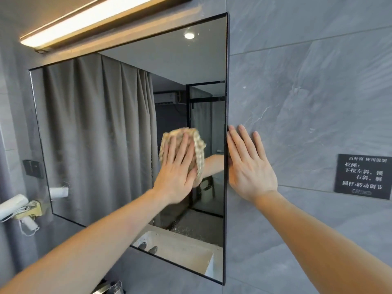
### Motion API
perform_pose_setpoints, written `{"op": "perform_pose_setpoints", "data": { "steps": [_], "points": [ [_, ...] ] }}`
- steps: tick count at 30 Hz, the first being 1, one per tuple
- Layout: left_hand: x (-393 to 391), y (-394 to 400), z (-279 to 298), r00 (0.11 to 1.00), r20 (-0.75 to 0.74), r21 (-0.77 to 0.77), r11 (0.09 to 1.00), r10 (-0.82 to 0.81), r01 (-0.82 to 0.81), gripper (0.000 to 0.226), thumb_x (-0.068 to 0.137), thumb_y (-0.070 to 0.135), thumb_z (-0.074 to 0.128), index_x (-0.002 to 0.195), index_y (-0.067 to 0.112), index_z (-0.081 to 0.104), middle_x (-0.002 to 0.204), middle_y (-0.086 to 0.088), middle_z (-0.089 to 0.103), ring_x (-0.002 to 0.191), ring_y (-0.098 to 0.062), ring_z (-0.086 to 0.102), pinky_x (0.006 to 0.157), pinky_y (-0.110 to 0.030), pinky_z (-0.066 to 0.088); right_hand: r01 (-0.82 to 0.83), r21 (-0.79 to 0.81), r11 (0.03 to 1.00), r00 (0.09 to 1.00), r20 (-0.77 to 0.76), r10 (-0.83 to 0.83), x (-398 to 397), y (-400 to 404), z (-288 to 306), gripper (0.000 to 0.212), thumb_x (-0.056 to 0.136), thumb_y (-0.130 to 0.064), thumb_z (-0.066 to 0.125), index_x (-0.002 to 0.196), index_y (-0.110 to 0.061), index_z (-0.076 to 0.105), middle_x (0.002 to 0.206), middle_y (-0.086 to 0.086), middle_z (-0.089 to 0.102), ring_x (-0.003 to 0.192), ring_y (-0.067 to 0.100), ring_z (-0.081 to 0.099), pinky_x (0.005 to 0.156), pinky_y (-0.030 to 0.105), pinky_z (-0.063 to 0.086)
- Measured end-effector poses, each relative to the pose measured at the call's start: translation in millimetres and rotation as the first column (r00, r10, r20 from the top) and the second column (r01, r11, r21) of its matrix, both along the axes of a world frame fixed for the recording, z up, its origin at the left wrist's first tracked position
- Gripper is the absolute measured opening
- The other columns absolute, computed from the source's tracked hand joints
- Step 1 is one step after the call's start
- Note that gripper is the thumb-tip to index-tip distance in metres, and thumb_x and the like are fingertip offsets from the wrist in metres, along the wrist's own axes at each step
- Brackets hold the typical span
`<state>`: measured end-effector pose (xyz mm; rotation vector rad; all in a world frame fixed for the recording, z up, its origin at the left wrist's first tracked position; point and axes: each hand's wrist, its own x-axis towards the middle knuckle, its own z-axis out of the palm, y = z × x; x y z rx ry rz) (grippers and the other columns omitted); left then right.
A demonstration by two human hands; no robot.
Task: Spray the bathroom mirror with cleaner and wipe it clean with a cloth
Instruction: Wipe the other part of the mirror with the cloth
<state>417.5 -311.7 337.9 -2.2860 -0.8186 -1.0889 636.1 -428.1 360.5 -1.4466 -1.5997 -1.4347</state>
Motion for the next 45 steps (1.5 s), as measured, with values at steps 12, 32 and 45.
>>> {"op": "perform_pose_setpoints", "data": {
  "steps": [12,32,45],
  "points": [
    [43.2,-20.5,35.1,0.989,0.126,0.122,0.991,-0.075,0.059,0.074,0.107,0.032,0.034,0.169,0.01,0.001,0.177,-0.011,-0.008,0.163,-0.037,-0.012,0.13,-0.064,0.005,-0.029,0.035,0.999,1.0,-0.002,0.029,1.3,2.6,-2.5,0.068,0.103,-0.02,0.042,0.166,0.0,0.023,0.176,0.014,0.019,0.165,0.033,0.01,0.134,0.053,0.007],
    [6.6,-12.8,-32.3,0.984,-0.177,0.114,0.993,0.034,-0.014,0.08,0.109,0.046,0.033,0.168,0.015,-0.011,0.176,-0.014,-0.015,0.162,-0.042,-0.01,0.13,-0.064,0.008,-0.018,0.021,1.0,1.0,-0.001,0.018,1.2,1.9,-2.1,0.067,0.103,-0.018,0.039,0.165,0.001,0.024,0.175,0.015,0.021,0.164,0.033,0.012,0.134,0.054,0.007],
    [59.6,-34.5,53.5,0.987,0.145,0.084,0.995,-0.073,0.062,0.072,0.109,0.033,0.032,0.168,0.015,-0.006,0.177,-0.009,-0.013,0.163,-0.035,-0.015,0.131,-0.061,0.003,-0.061,0.055,0.997,0.998,-0.002,0.062,2.0,4.0,-2.0,0.064,0.103,-0.02,0.032,0.163,0.0,0.031,0.173,0.015,0.028,0.163,0.034,0.019,0.134,0.053,0.01]
  ]
}}
